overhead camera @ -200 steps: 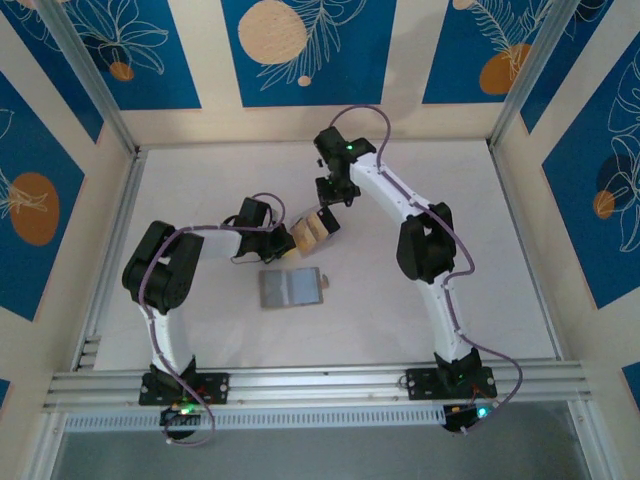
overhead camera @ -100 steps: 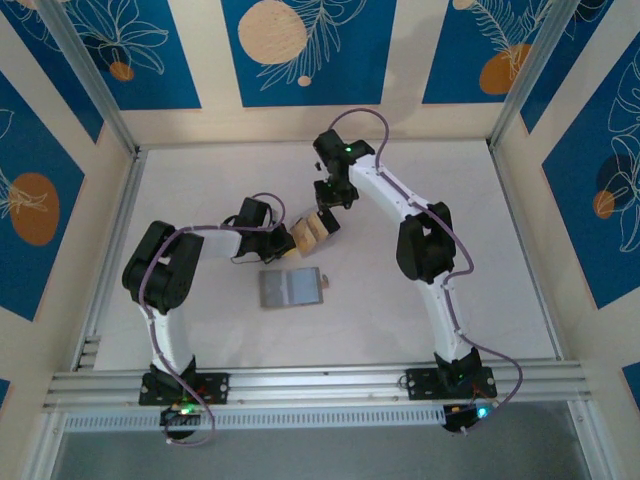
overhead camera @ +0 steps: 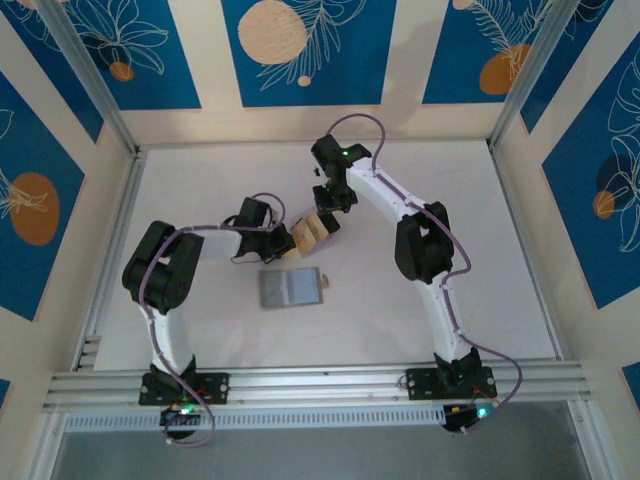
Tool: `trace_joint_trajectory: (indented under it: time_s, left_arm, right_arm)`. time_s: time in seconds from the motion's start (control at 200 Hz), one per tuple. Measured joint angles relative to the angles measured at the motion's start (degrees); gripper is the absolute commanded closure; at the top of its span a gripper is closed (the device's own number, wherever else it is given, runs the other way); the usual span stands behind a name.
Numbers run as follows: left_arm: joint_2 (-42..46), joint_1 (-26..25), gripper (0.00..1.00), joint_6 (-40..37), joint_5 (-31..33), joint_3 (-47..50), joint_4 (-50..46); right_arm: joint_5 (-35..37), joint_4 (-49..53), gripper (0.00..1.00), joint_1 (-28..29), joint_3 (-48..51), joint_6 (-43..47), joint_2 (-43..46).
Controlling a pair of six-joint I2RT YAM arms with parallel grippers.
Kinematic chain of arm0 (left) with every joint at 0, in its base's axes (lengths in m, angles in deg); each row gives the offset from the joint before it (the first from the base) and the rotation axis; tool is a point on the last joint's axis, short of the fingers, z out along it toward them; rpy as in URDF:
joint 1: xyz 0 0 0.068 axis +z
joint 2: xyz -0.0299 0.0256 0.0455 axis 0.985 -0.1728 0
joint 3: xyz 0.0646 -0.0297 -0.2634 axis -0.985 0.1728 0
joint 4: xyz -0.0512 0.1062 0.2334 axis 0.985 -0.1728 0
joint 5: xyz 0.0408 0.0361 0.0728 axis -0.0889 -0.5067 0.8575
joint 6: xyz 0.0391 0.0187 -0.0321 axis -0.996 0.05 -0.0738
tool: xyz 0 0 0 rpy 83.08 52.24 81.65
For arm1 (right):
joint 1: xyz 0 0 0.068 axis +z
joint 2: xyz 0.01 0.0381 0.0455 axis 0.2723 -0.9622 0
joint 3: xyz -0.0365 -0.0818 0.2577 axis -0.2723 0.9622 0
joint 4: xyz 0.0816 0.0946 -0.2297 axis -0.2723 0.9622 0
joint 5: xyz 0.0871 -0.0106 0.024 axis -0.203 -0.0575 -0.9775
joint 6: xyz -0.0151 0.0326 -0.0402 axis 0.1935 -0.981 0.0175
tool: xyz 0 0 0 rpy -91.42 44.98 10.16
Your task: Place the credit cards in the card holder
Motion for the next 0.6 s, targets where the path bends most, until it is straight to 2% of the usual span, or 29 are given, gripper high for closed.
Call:
trace_joint_trajectory:
  time_s: [0.6]
  left_arm:
    - [-0.2,0.0,0.94,0.0,-0.1,-0.2,-0.2]
  right_arm:
    - [-0.8,-0.3,0.79,-0.1,0.5,0.2,-0.1]
